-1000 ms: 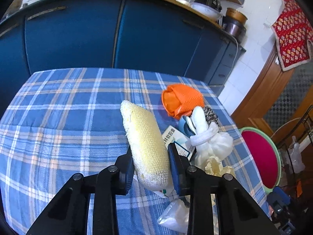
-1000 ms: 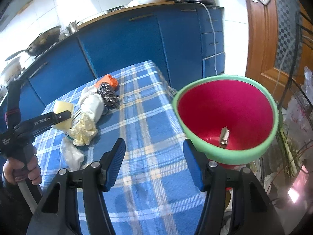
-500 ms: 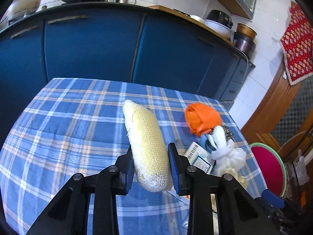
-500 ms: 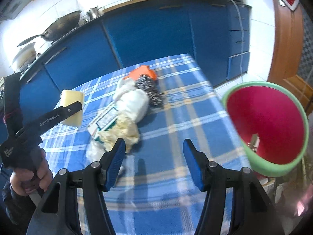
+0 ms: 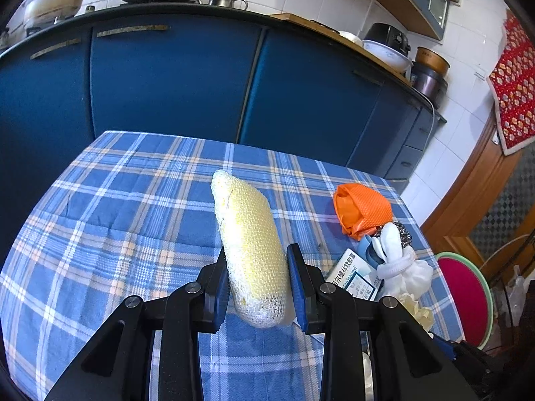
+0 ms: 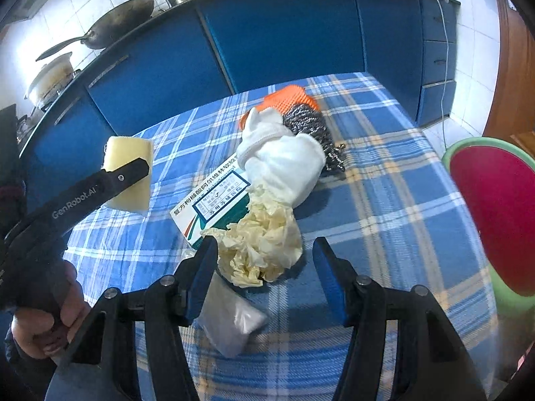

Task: Collect trash
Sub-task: 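Grasp the crumpled cream paper with the right tool while the left tool holds the sponge, then carry the sponge and crumpled paper over the red bucket and open both tools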

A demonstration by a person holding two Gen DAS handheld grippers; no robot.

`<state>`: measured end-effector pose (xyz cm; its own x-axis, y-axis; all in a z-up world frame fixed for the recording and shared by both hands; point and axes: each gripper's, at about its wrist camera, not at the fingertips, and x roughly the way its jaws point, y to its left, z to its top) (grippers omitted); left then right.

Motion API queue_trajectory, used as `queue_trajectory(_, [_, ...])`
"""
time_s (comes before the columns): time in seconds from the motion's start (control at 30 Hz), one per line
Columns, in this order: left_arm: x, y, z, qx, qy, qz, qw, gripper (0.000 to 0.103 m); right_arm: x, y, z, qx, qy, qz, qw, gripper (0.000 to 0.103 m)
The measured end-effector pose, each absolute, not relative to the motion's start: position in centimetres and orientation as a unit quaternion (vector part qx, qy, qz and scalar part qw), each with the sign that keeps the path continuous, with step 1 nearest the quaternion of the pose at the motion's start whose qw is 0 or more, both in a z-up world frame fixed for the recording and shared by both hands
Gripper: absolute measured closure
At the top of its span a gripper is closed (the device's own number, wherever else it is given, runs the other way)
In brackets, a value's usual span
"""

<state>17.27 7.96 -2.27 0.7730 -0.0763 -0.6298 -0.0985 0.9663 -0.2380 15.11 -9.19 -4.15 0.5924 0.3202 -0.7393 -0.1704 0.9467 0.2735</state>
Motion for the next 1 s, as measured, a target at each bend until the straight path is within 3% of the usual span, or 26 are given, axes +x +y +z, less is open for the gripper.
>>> queue_trajectory(0.13, [17.2, 8.0, -2.3, -0.131, 0.337, 0.006, 0.932, 0.071, 15.1, -9.3, -4.3, 0.09, 0.429, 0.136, 0.888, 0.07])
queue_trajectory(0.23, [17.3, 8.0, -2.3, -0.13, 0.336, 0.005, 0.933, 0.071, 14.7, -9.5, -3.9, 0.093, 0.423, 0.135, 0.891, 0.075])
queue_trajectory(1.0, [15.9, 4.3, -0.8, -0.092, 0.325, -0.04, 0.94, 0.071, 8.5, -15.5, 1.2, 0.126, 0.337, 0.085, 0.929, 0.077])
